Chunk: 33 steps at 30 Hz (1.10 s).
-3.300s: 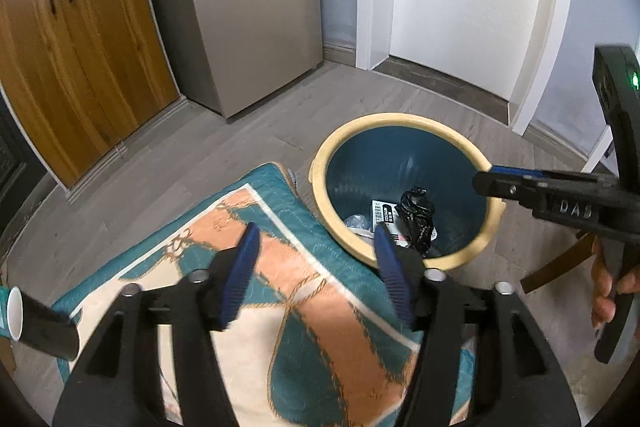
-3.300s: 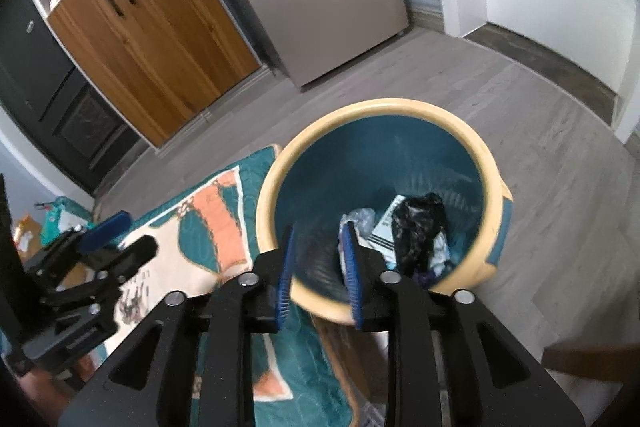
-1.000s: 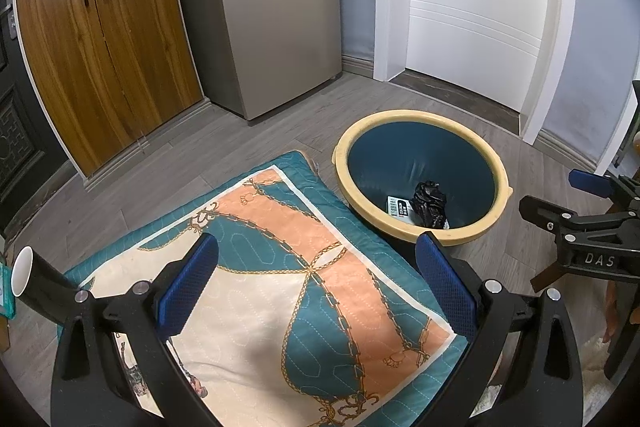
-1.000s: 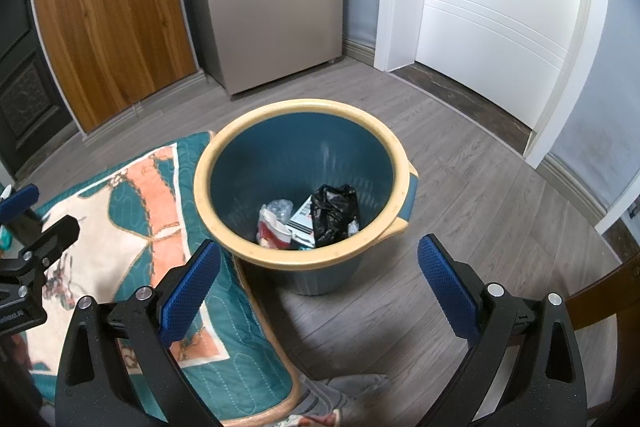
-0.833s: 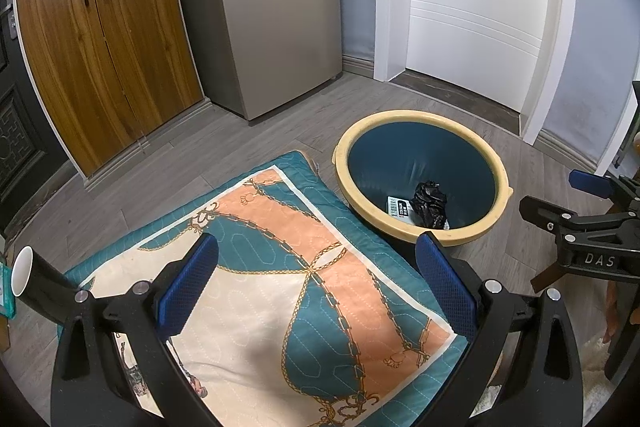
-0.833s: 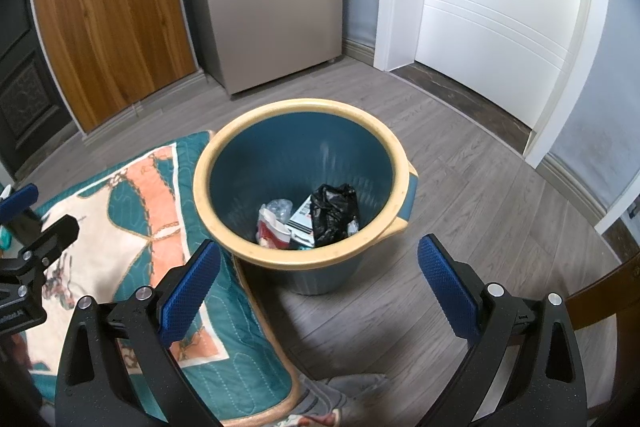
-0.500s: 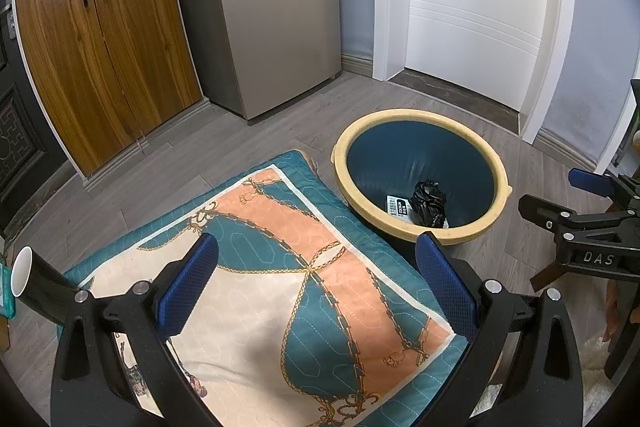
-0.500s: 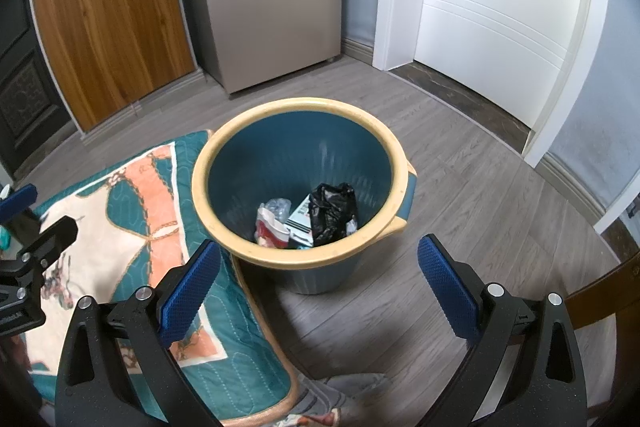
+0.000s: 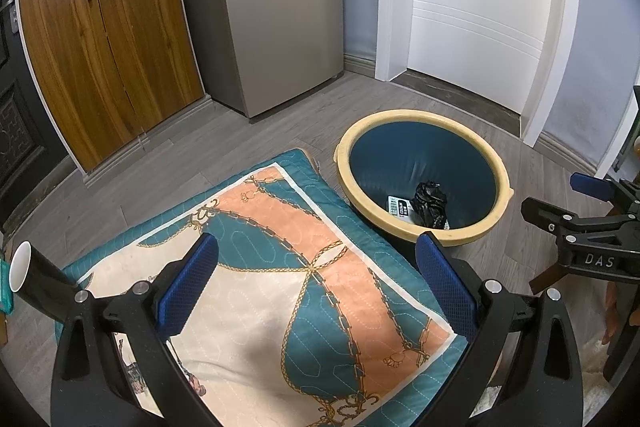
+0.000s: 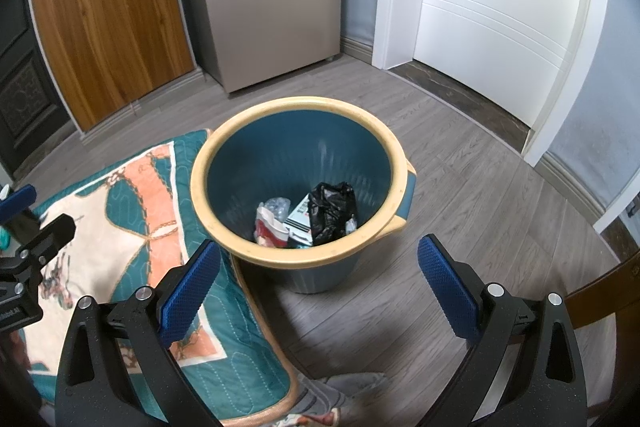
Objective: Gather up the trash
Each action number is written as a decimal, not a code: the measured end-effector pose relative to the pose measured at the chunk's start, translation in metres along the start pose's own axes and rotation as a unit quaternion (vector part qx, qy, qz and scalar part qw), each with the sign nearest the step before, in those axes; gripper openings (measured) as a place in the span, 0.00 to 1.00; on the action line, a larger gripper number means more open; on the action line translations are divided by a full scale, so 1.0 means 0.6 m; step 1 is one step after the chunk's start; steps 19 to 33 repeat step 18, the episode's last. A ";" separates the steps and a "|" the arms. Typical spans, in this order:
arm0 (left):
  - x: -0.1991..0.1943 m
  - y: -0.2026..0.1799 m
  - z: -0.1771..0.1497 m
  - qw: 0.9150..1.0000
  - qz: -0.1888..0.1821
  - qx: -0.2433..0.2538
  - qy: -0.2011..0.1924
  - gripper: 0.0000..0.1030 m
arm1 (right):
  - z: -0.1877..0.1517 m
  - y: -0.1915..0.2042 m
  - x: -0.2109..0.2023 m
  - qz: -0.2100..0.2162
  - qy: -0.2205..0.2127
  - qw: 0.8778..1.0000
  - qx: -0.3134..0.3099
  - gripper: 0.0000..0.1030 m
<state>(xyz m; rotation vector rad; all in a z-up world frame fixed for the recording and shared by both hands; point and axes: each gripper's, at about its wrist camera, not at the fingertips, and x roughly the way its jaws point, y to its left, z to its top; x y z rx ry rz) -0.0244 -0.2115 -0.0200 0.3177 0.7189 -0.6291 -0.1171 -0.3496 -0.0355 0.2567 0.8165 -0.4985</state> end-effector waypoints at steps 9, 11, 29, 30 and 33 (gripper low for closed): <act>0.003 -0.004 -0.001 1.000 -0.009 0.011 0.004 0.94 | 0.001 -0.001 0.001 0.000 0.001 1.000 0.000 0.95; 0.006 -0.004 -0.001 1.000 -0.007 0.010 0.011 0.94 | 0.002 0.002 0.002 -0.001 0.001 1.000 0.000 0.95; -0.002 0.006 0.006 1.000 0.011 -0.008 0.022 0.94 | 0.002 0.006 0.007 -0.003 0.010 1.000 0.003 0.95; -0.002 0.006 0.006 1.000 0.011 -0.008 0.022 0.94 | 0.002 0.006 0.007 -0.003 0.010 1.000 0.003 0.95; -0.002 0.006 0.006 1.000 0.011 -0.008 0.022 0.94 | 0.002 0.006 0.007 -0.003 0.010 1.000 0.003 0.95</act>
